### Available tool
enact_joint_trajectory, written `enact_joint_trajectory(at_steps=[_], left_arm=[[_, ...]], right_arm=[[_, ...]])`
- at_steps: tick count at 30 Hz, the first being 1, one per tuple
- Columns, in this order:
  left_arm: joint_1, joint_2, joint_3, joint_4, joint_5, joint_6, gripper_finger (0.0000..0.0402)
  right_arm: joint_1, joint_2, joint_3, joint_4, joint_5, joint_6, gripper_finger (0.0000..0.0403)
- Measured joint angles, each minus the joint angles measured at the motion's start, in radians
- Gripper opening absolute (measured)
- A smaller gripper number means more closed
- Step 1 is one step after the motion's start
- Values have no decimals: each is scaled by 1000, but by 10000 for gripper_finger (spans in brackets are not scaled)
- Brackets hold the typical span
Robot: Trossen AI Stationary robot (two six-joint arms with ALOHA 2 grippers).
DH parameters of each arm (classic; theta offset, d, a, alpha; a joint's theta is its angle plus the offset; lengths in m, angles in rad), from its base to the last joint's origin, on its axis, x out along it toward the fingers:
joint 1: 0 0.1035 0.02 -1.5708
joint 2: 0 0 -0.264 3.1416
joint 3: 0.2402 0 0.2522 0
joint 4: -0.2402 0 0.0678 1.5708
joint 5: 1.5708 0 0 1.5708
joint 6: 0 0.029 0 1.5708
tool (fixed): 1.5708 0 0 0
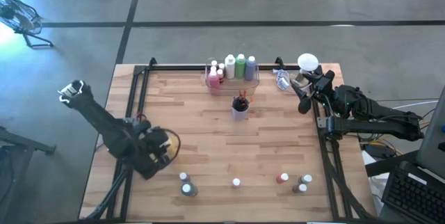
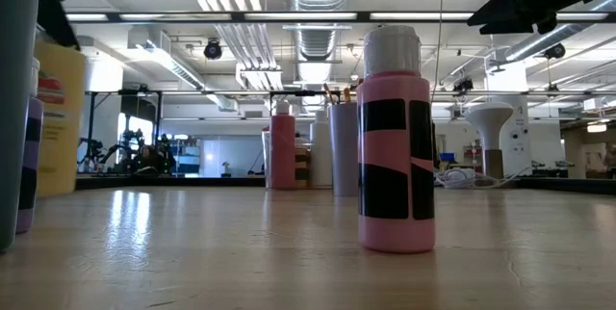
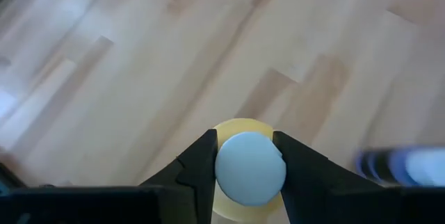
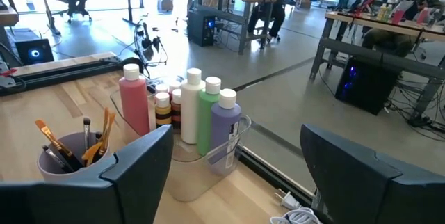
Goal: Pick & Place Paint Supplies
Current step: Put the yellow paint bottle into the transparent bin
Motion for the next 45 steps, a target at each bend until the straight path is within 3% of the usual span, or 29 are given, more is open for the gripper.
enact_joint_trajectory(at_steps=[10, 21, 31, 34, 40, 45], left_arm=[[264, -30, 0, 45, -23, 182, 127], [533, -74, 1, 379, -5, 621, 127], [754, -79, 54, 680, 14, 940, 128], [814, -78, 62, 797, 70, 1020, 128], [952, -37, 89, 939, 318, 1086, 128], [1040, 37, 161, 938, 352, 1141, 128]], right_arm=[[0, 0, 0, 0, 0, -1, 340], [0, 0, 0, 0, 0, -1, 361], [0, 0, 0, 0, 0, 0, 336], [0, 0, 0, 0, 0, 0, 327], [0, 0, 0, 0, 0, 0, 310], [0, 0, 0, 0, 0, -1, 296]])
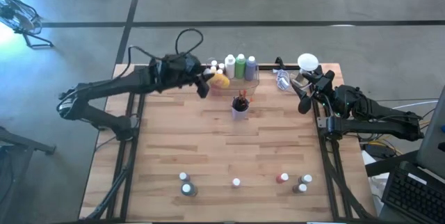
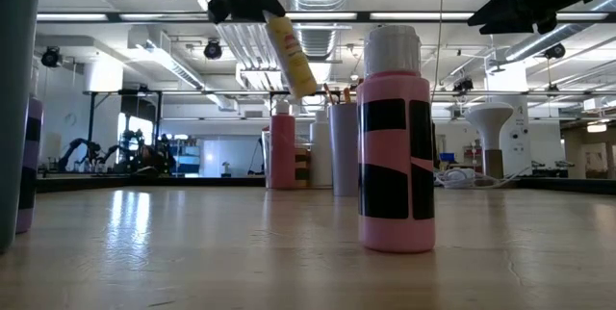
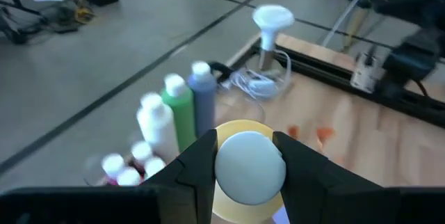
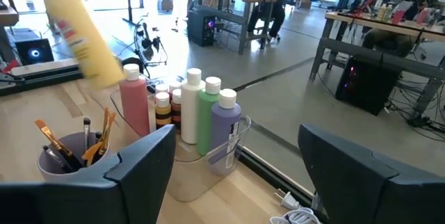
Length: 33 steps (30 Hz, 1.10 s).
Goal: Pick & Place Paint Supplies
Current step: Put the yellow paint bottle into the transparent bin
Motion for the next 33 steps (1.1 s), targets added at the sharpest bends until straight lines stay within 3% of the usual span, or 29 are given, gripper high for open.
enact_joint_trajectory(at_steps=[7, 21, 33], left_arm=[[72, 128, 149, -33, 77, 38, 128], [145, 471, 539, -331, 79, 94, 128], [206, 568, 577, -397, 123, 96, 128]], right_arm=[[0, 0, 0, 0, 0, 0, 279], [0, 0, 0, 0, 0, 1, 242], [0, 0, 0, 0, 0, 0, 224]])
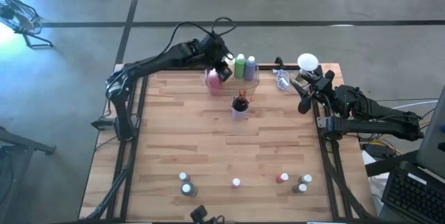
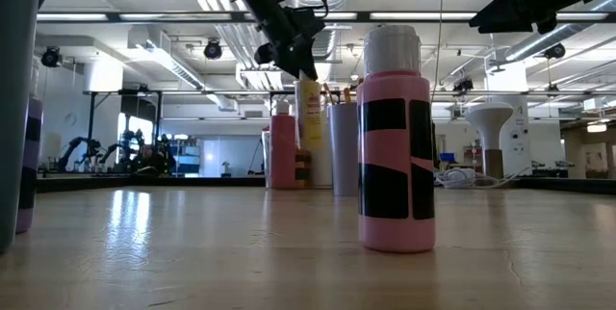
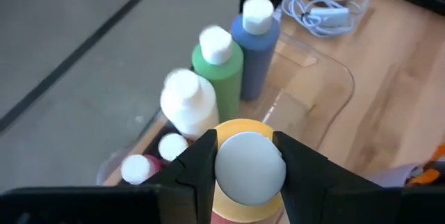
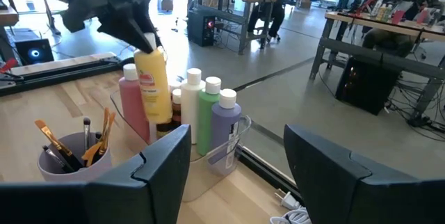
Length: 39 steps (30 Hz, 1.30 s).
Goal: Pick & Place Paint Supplies
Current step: Put the yellow paint bottle into the transparent bin
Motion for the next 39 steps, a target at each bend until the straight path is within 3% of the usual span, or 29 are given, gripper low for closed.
enact_joint_trajectory(at_steps=[26, 39], left_arm=[[18, 151, -1, -6, 48, 3, 128], [25, 159, 2, -36, 78, -5, 132]], right_arm=[[0, 0, 0, 0, 0, 0, 309], [0, 0, 0, 0, 0, 0, 350]])
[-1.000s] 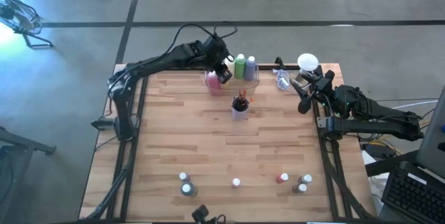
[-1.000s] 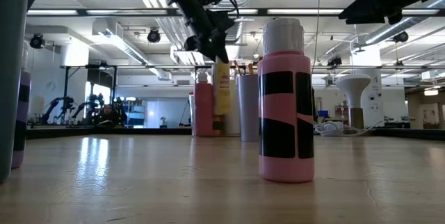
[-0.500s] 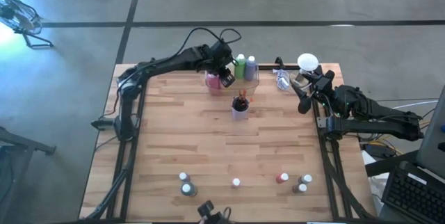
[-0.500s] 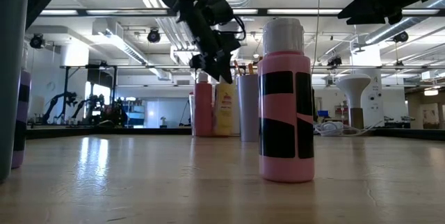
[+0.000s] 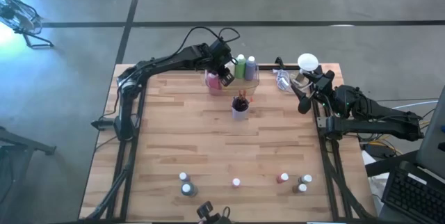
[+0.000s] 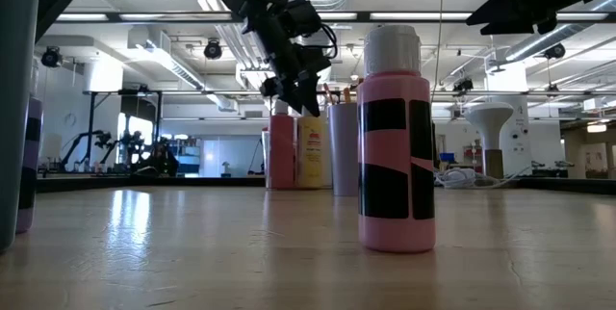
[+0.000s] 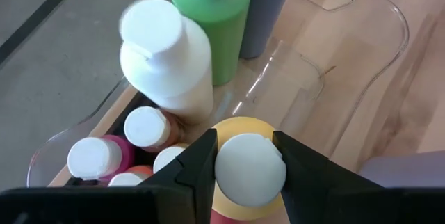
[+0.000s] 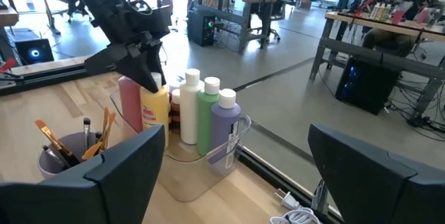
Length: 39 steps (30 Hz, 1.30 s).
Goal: Pick & Place Paint Supplies
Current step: Put the yellow paint bottle into the transparent bin, then put the purple paint bottle into the transparent bin
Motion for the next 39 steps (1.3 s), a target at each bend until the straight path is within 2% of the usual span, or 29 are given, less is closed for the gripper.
enact_joint_trajectory(at_steps=[6, 12, 22, 34, 39], left_arm=[[-1, 0, 0, -23, 3, -2, 133], [-1, 0, -1, -26, 5, 2, 139], [-2, 6, 53, -68, 16, 8, 192], [-2, 8, 197, -160, 13, 13, 200], [-5, 7, 315, -330, 15, -5, 197]], right_arm=[[0, 0, 0, 0, 0, 1, 361], [0, 0, 0, 0, 0, 0, 349], [0, 0, 0, 0, 0, 0, 319], [0, 0, 0, 0, 0, 1, 287], [0, 0, 0, 0, 0, 0, 276]])
